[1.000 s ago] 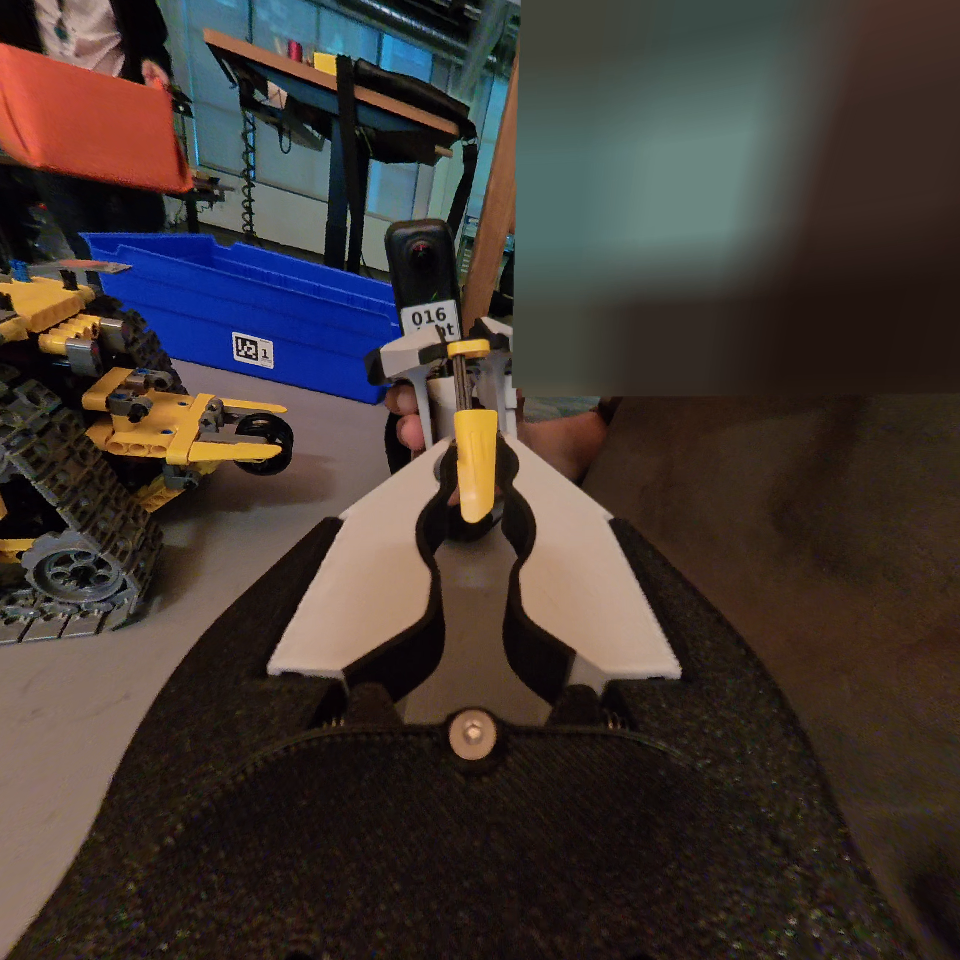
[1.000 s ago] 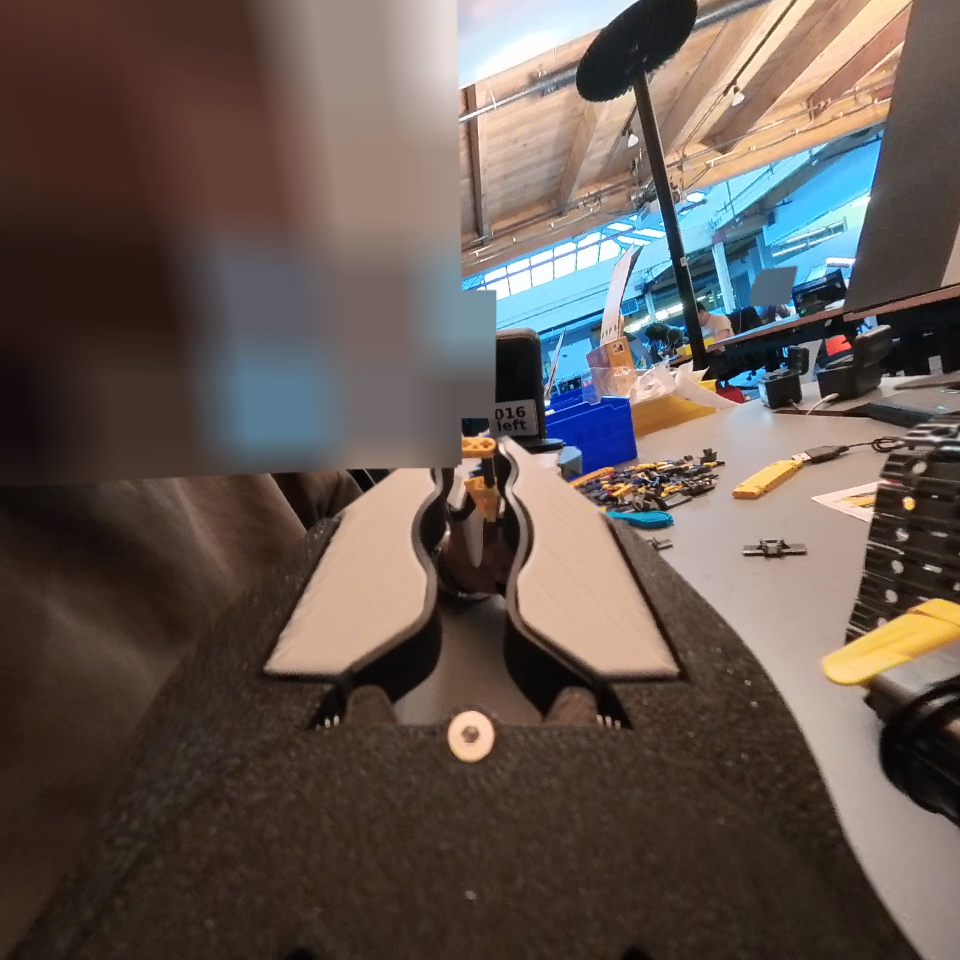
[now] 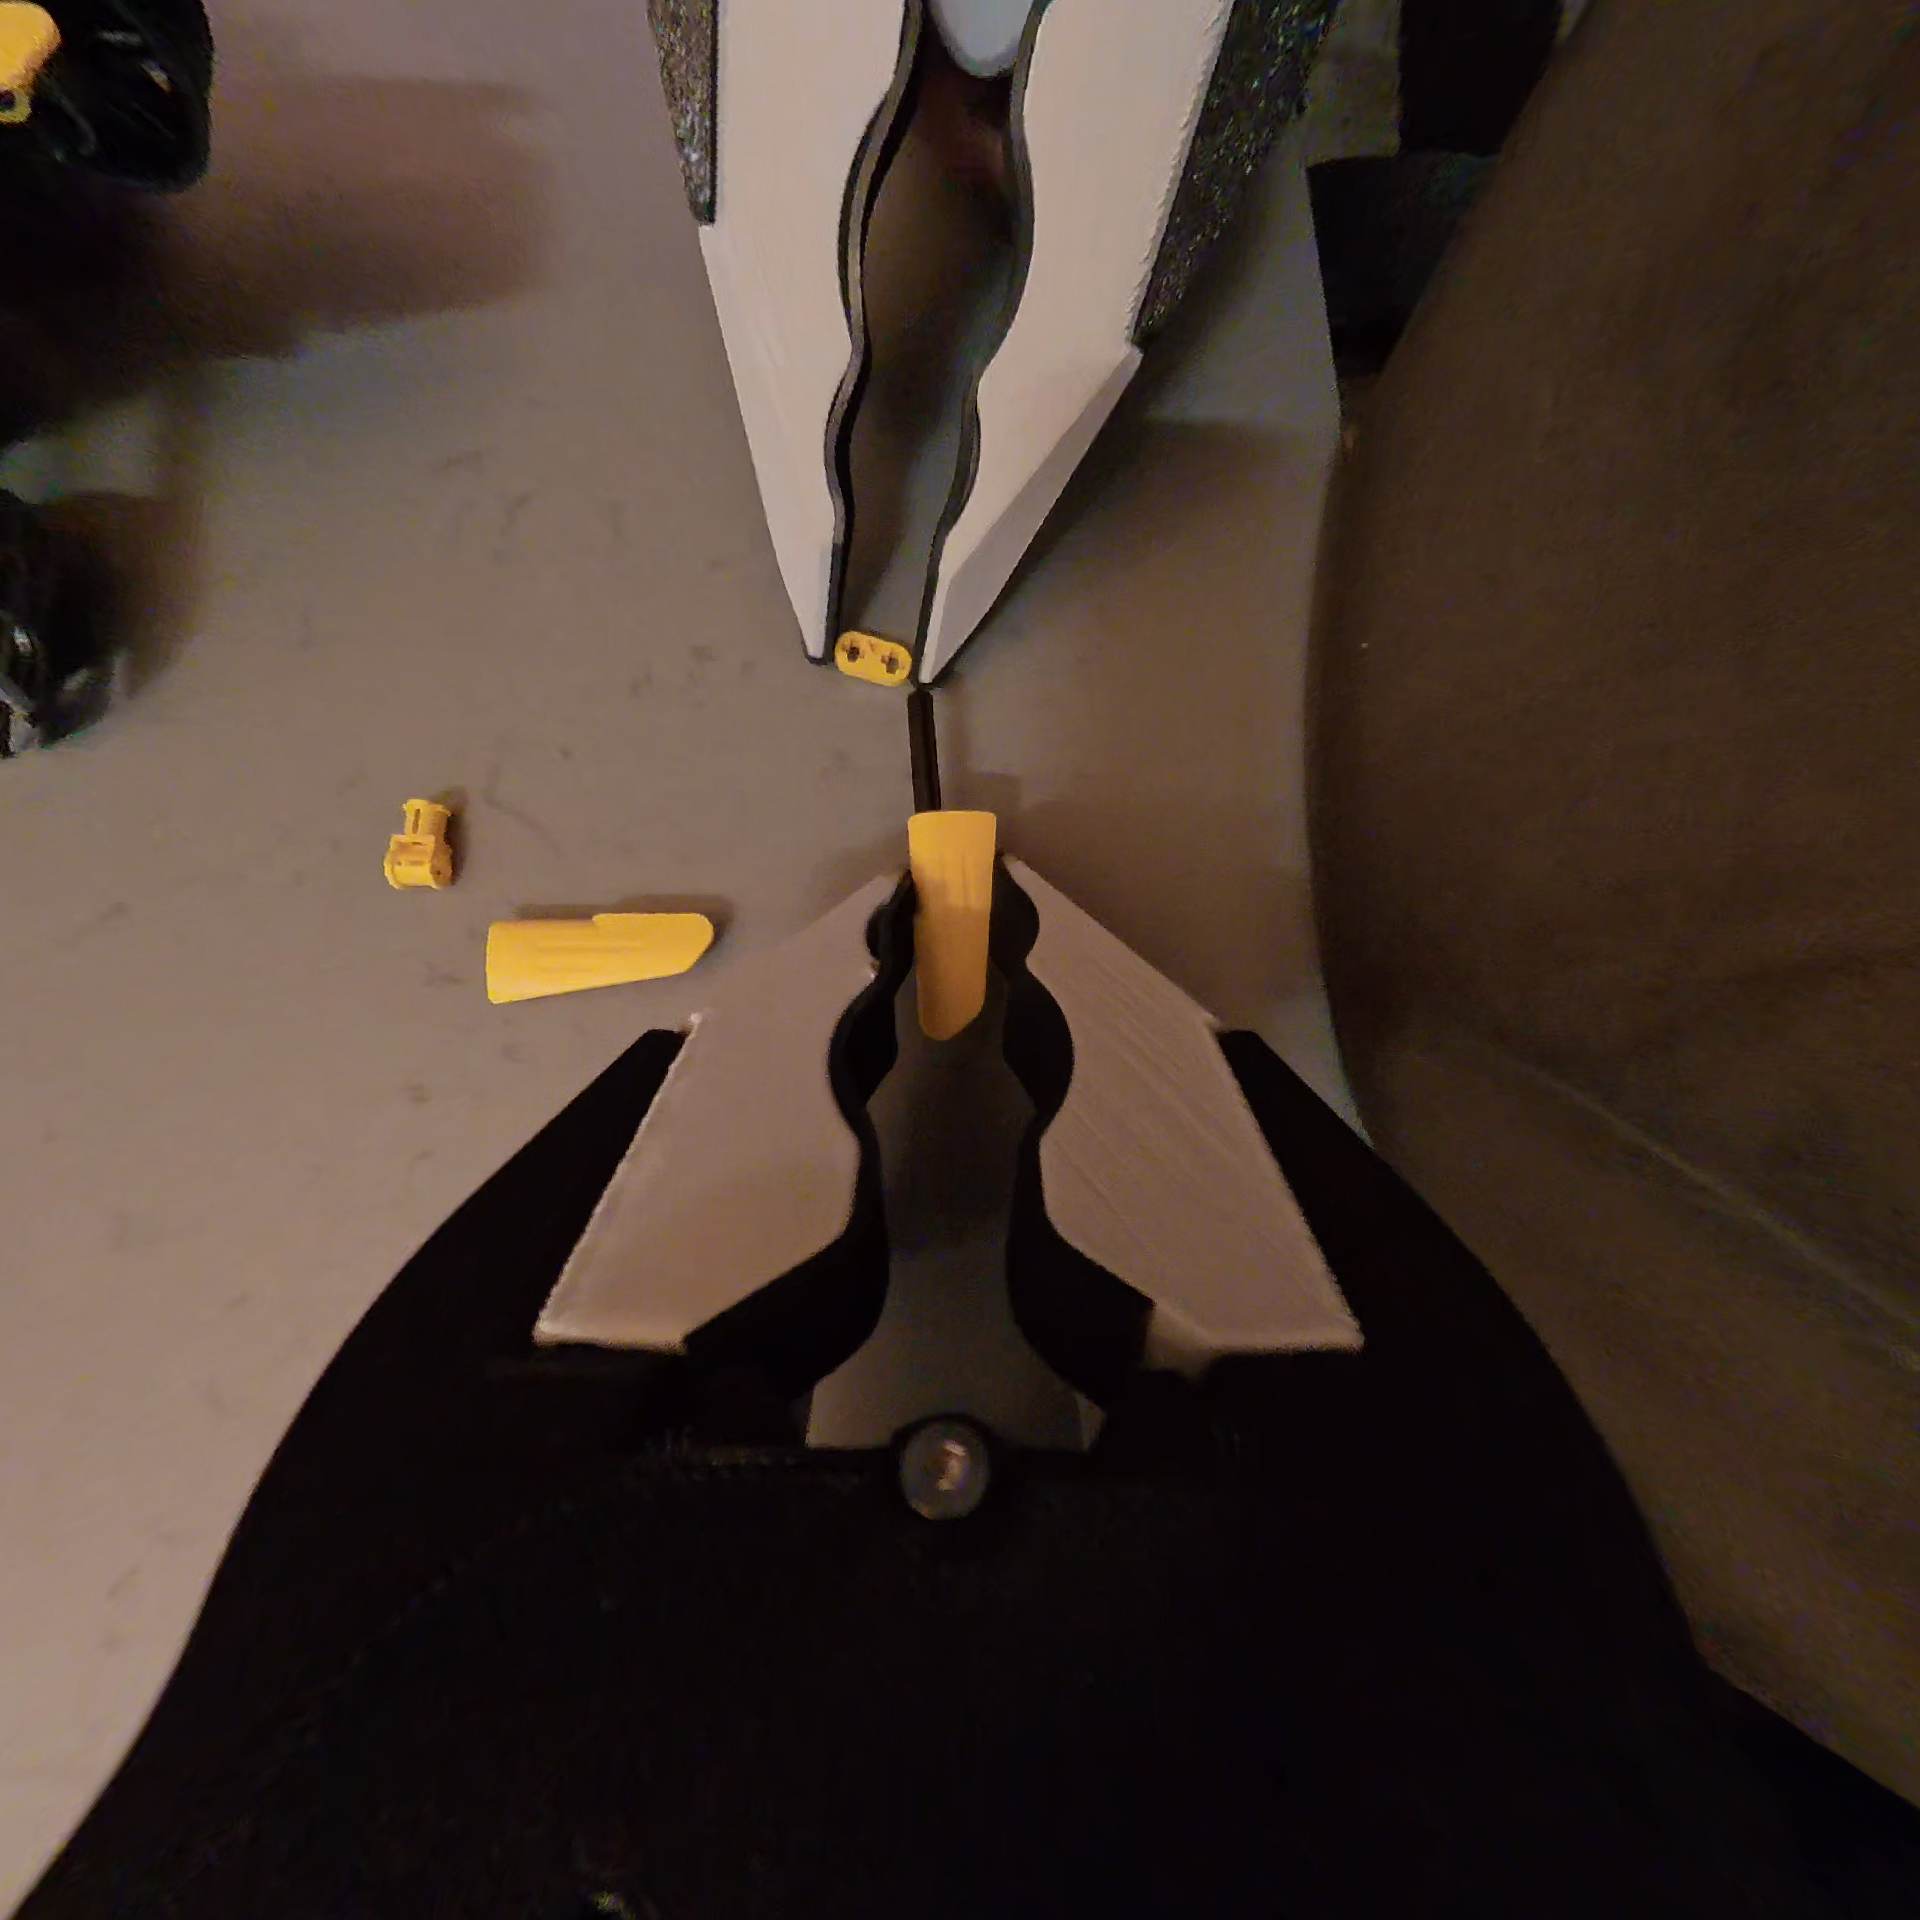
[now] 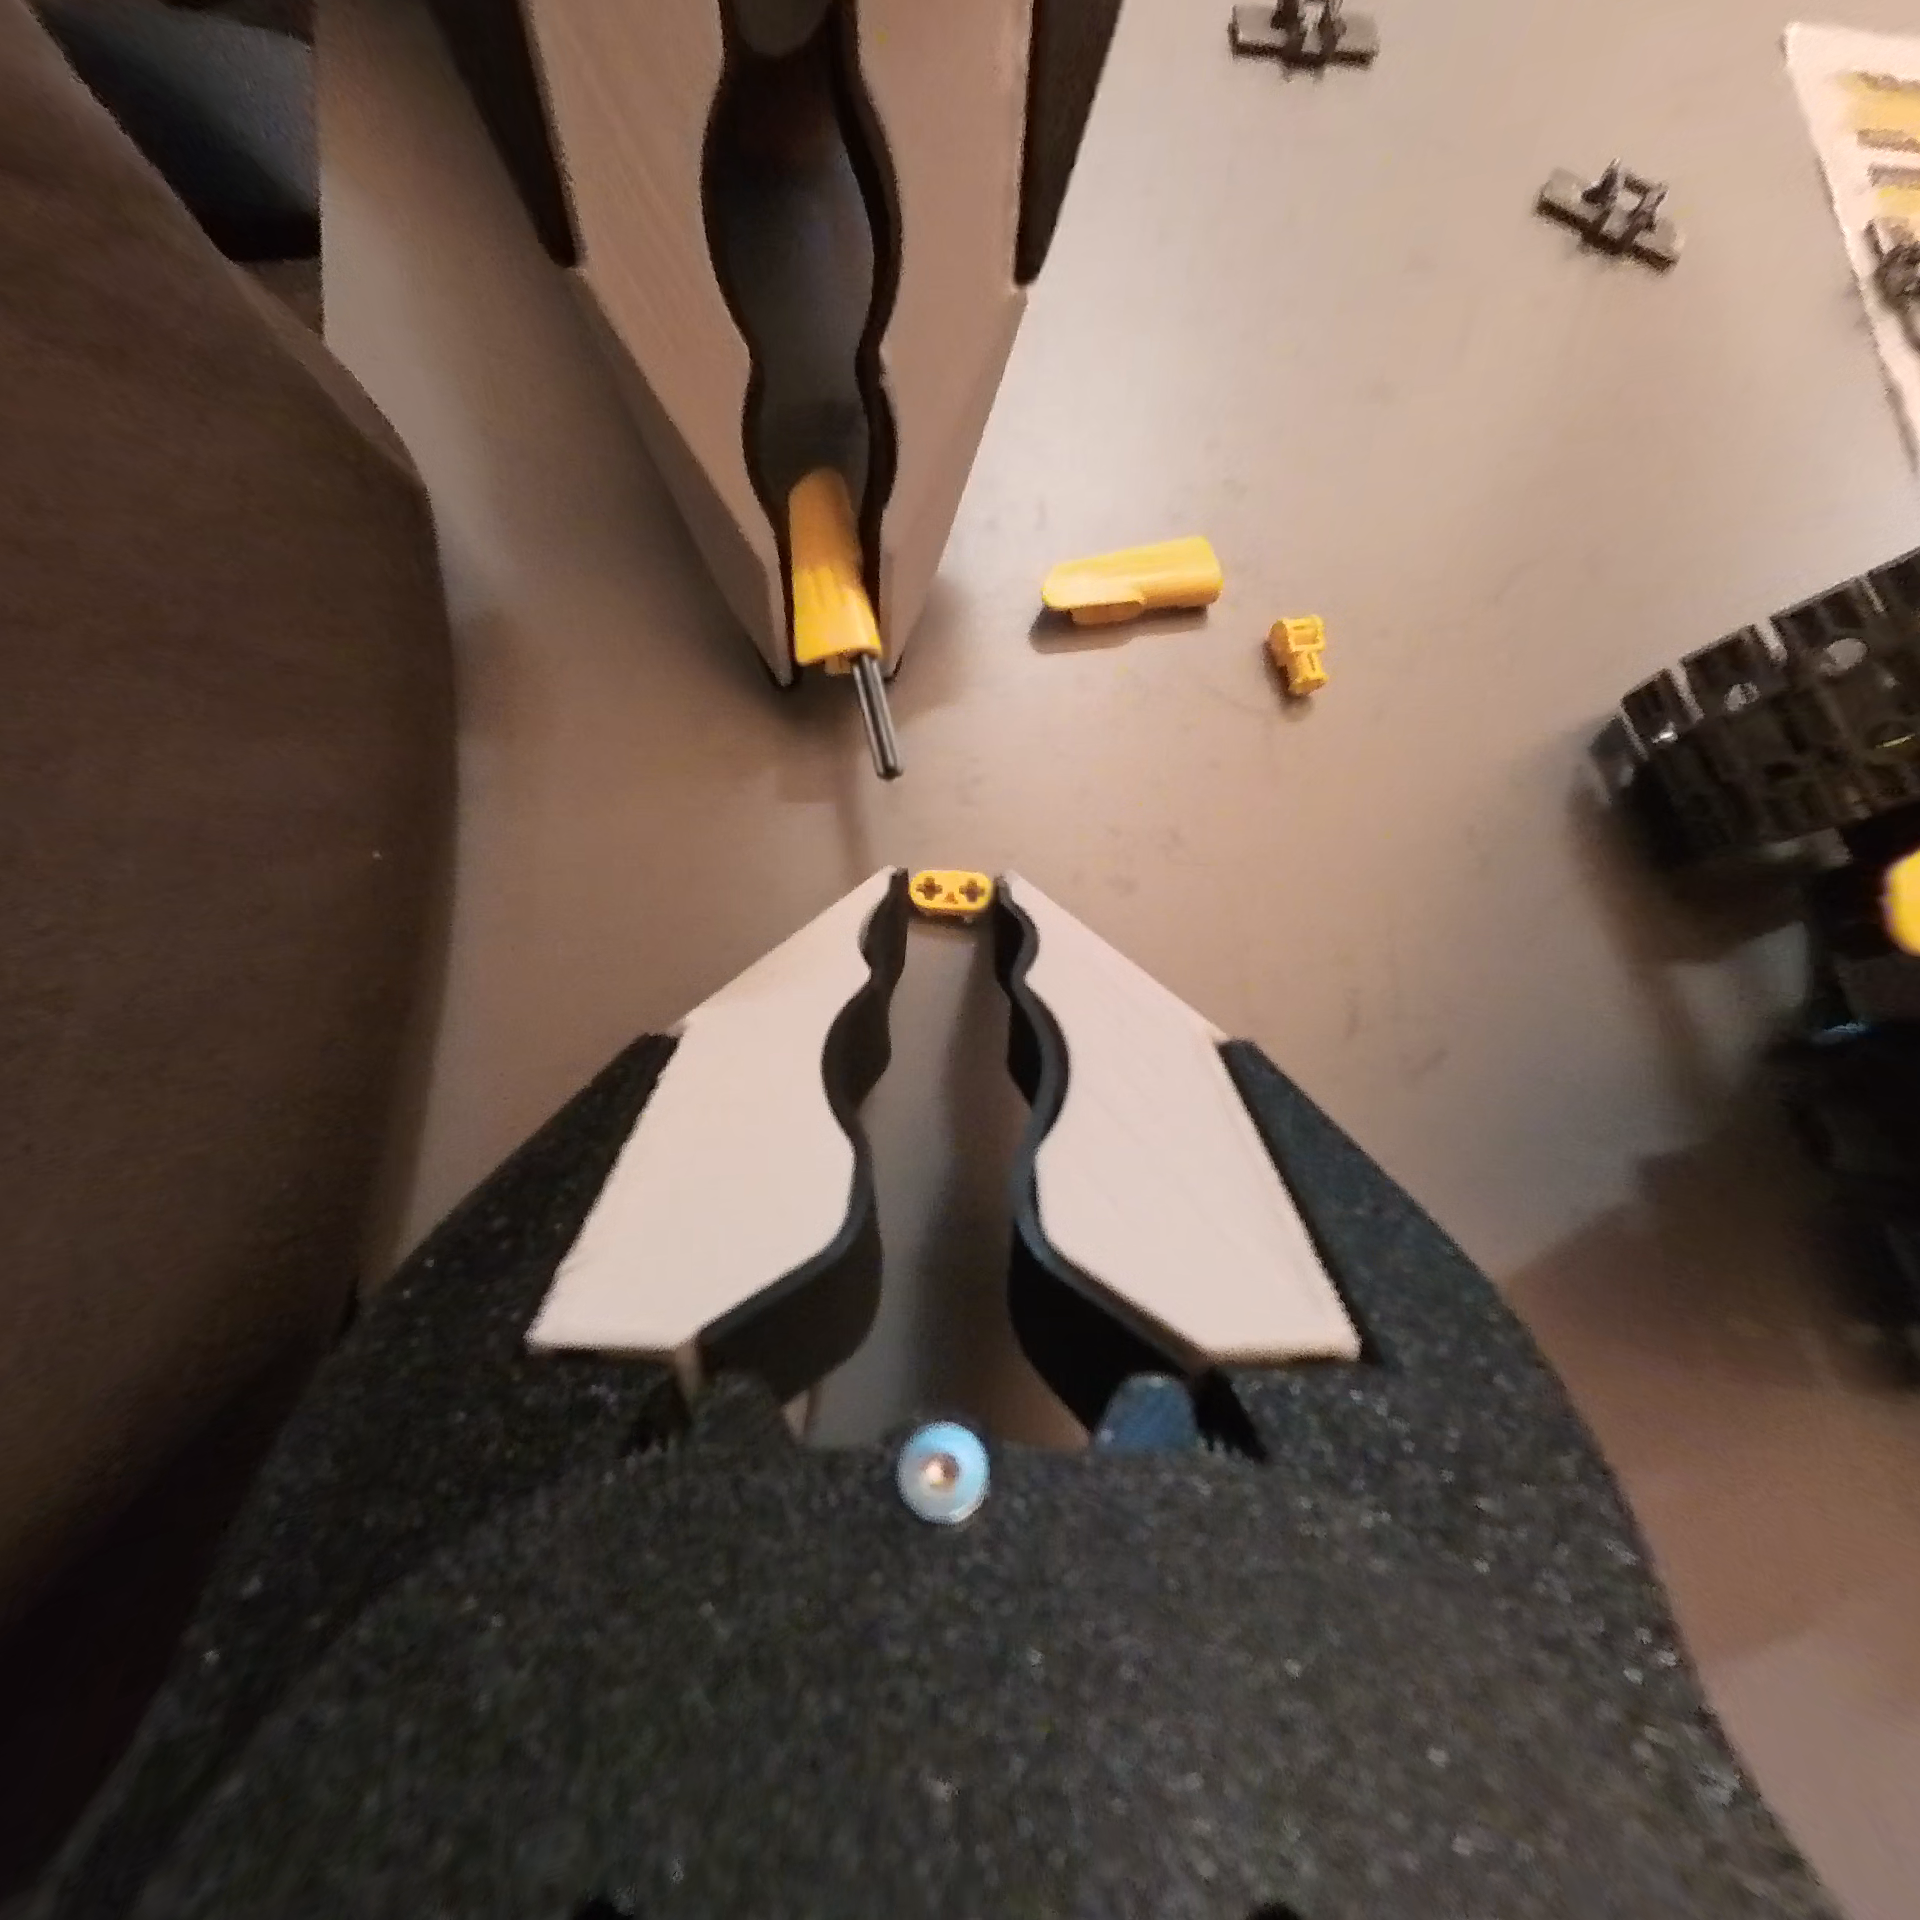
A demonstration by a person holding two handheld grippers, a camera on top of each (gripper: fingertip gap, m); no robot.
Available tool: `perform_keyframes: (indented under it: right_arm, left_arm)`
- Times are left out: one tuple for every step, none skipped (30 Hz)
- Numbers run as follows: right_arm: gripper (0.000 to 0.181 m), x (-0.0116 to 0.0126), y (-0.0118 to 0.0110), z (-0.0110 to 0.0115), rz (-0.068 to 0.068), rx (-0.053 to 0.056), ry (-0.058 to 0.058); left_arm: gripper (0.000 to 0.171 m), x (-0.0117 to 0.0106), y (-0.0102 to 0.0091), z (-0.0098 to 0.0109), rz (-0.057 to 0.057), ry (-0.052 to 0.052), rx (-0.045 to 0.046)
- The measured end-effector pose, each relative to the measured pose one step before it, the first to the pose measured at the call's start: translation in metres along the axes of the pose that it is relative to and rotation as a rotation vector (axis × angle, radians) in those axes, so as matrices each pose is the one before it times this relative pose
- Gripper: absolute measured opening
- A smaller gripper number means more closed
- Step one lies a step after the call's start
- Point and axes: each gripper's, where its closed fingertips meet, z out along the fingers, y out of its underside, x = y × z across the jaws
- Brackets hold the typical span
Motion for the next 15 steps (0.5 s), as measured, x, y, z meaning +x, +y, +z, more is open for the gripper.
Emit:
perform_keyframes:
  right_arm:
    - [0.018, 0.00091, 0.00010, -0.00011, 0.0132, -0.0032, -0.0060]
    - [0.021, 0.00059, 0.00057, -0.00016, 0.0148, -0.0043, -0.0056]
    - [0.023, 0.00013, 0.00045, -0.00028, 0.0126, -0.0023, -0.0049]
    - [0.025, -0.00001, 0.00052, -0.00037, 0.0097, -0.0010, -0.0022]
    - [0.027, 0.00016, 0.00051, -0.00046, 0.0078, -0.0001, 0.0018]
    - [0.027, -0.00024, 0.00064, -0.00052, 0.0055, 0.0005, 0.0009]
    - [0.027, -0.00058, 0.00056, -0.00051, 0.0041, 0.0013, 0.0003]
    - [0.027, -0.00036, 0.00045, -0.00034, 0.0043, 0.0026, 0.0004]
    - [0.027, -0.00022, 0.00032, -0.00024, 0.0053, 0.0033, -0.0007]
    - [0.027, 0.00002, 0.00034, -0.00045, 0.0055, 0.0018, 0.0002]
    - [0.028, 0.00121, 0.00014, -0.00101, 0.0056, 0.0008, 0.0073]
    - [0.028, 0.00169, -0.00131, -0.00182, 0.0028, 0.0085, 0.0119]
    - [0.028, 0.00181, -0.00371, -0.00280, 0.0015, 0.0211, 0.0150]
    - [0.028, 0.00096, -0.00626, -0.00353, 0.0025, 0.0330, 0.0133]
    - [0.028, -0.00056, -0.00739, -0.00352, 0.0040, 0.0362, 0.0067]
  left_arm:
    - [0.012, -0.00079, -0.00026, 0.00000, -0.0047, -0.0023, 0.00065]
    - [0.012, -0.00014, -0.00001, 0.00009, -0.0049, 0.0023, -0.00013]
    - [0.012, -0.00010, -0.00001, 0.00004, -0.0037, 0.0021, 0.00043]
    - [0.012, -0.00012, -0.00019, 0.00000, -0.0025, 0.0000, 0.00025]
    - [0.012, -0.00007, -0.00002, 0.00019, -0.0007, -0.0017, -0.00005]
    - [0.012, -0.00006, -0.00006, 0.00011, 0.0005, -0.0026, -0.00001]
    - [0.012, -0.00003, -0.00021, 0.00027, -0.0003, -0.0030, -0.00002]
    - [0.012, 0.00002, -0.00020, 0.00022, -0.0022, -0.0017, -0.00003]
    - [0.012, 0.00017, -0.00034, 0.00035, -0.0041, 0.0002, 0.00004]
    - [0.012, 0.00016, -0.00048, 0.00034, -0.0060, 0.0018, -0.00042]
    - [0.012, -0.00003, -0.00038, 0.00030, -0.0080, 0.0015, -0.00181]
    - [0.012, -0.00010, -0.00037, 0.00029, -0.0121, 0.0012, -0.00455]
    - [0.012, -0.00032, -0.00030, 0.00016, -0.0127, -0.0017, -0.00758]
    - [0.012, -0.00058, -0.00042, 0.00032, -0.0098, -0.0064, -0.00915]
    - [0.012, -0.00119, -0.00064, 0.00051, -0.0055, -0.0122, -0.00793]
